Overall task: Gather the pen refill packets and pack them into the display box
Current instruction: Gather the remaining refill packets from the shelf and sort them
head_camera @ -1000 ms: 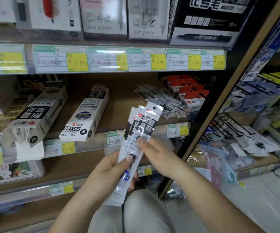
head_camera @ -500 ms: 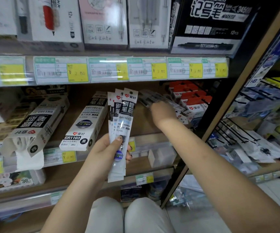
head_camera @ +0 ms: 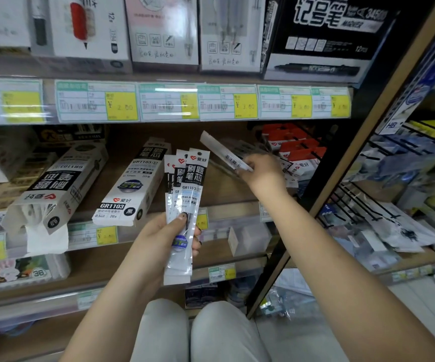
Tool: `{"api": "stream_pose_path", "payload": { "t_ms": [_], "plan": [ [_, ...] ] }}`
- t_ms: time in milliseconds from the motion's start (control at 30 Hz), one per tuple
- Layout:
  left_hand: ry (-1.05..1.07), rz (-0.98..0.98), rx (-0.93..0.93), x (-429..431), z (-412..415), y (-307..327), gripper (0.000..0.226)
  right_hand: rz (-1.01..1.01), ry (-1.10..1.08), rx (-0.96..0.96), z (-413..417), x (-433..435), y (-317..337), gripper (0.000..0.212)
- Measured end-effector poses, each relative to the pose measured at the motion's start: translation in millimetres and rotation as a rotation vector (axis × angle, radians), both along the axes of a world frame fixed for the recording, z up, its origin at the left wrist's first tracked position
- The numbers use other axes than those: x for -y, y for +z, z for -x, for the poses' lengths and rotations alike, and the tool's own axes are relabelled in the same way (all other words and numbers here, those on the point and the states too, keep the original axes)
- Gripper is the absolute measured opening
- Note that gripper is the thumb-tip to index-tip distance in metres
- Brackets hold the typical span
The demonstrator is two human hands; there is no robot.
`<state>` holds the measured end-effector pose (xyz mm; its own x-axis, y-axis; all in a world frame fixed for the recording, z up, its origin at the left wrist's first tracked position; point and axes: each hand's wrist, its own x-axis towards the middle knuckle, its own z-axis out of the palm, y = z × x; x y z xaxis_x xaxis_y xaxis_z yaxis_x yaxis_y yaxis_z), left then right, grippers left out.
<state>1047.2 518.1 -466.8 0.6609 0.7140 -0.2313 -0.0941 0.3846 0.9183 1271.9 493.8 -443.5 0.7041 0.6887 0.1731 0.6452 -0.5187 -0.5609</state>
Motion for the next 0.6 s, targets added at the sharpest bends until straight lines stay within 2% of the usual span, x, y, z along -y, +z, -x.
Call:
{"api": "stream_pose_path", "payload": {
  "t_ms": [133, 267, 333, 467, 600],
  "plan": [
    [0.004, 0.048, -0.011, 5, 1, 0, 0.016, -0.008, 0.033, -0.001, 4, 4, -5, 0.026],
    [-0.011, 0.085, -0.042, 6, 3, 1, 0.017, -0.343, 0.142, 0.086, 11, 15, -8, 0.021],
    [-0.026, 0.111, -0.064, 6, 4, 3, 0.017, -0.416, 0.193, 0.148, 19, 23, -6, 0.031],
    [-0.076, 0.125, -0.077, 10, 5, 9, 0.016, -0.452, 0.361, 0.139, 48, 37, -2, 0.041],
    [-0.105, 0.152, -0.061, 19, 6, 18, 0.014, -0.417, 0.462, 0.288, 67, 49, -12, 0.053]
  ]
}}
